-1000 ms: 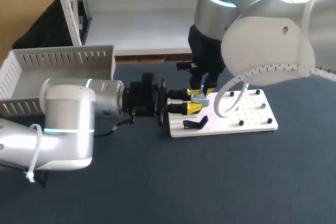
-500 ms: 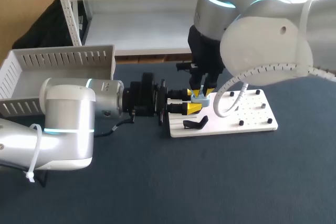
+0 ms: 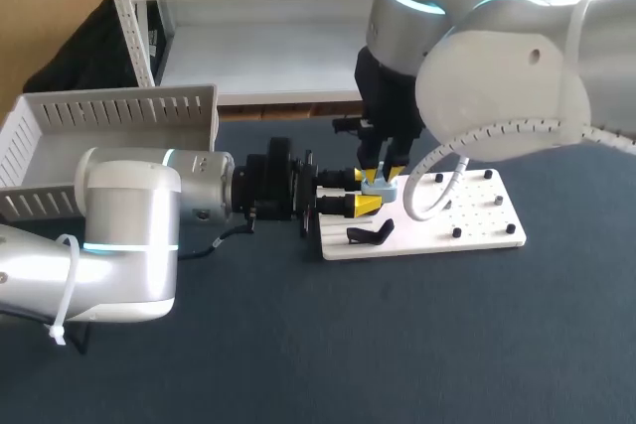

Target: Pick up each earbud case from the left stands, insert the matching earbuds, close the lid, and place the case in the box.

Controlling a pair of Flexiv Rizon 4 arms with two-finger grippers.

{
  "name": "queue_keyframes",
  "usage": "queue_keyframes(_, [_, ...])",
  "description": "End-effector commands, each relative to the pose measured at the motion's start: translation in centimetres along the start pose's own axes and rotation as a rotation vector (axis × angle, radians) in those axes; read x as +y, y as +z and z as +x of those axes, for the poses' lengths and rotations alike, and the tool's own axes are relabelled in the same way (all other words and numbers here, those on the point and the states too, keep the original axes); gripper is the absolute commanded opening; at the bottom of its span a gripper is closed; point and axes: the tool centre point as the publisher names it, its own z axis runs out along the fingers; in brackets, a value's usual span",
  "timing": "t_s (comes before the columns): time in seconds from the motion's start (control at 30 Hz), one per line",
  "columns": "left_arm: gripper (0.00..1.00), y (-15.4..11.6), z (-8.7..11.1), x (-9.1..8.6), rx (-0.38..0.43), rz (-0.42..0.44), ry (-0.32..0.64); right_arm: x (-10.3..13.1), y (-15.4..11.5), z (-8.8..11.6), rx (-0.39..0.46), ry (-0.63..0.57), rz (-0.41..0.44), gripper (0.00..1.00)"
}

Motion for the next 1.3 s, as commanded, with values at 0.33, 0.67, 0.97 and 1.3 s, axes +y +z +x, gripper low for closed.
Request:
queue_keyframes(0.33, [0.0,0.07,-0.03,-0.17,0.0,-0.007,0.002,0.26,0.27,-0.38,0.003,-0.001,-0.002,0.0])
queue_keyframes(0.67, [0.0,0.07,-0.03,-0.17,0.0,-0.007,0.002,0.3,0.49,-0.38,0.01,-0.001,-0.003,0.0])
queue_keyframes(0.97, [0.0,0.07,-0.03,-0.17,0.0,-0.007,0.002,0.32,0.66,-0.33,0.02,-0.006,0.0,0.0])
queue_keyframes(1.3, [0.0,0.07,-0.03,-0.17,0.0,-0.007,0.002,0.32,0.62,-0.28,0.016,-0.01,0.004,0.73])
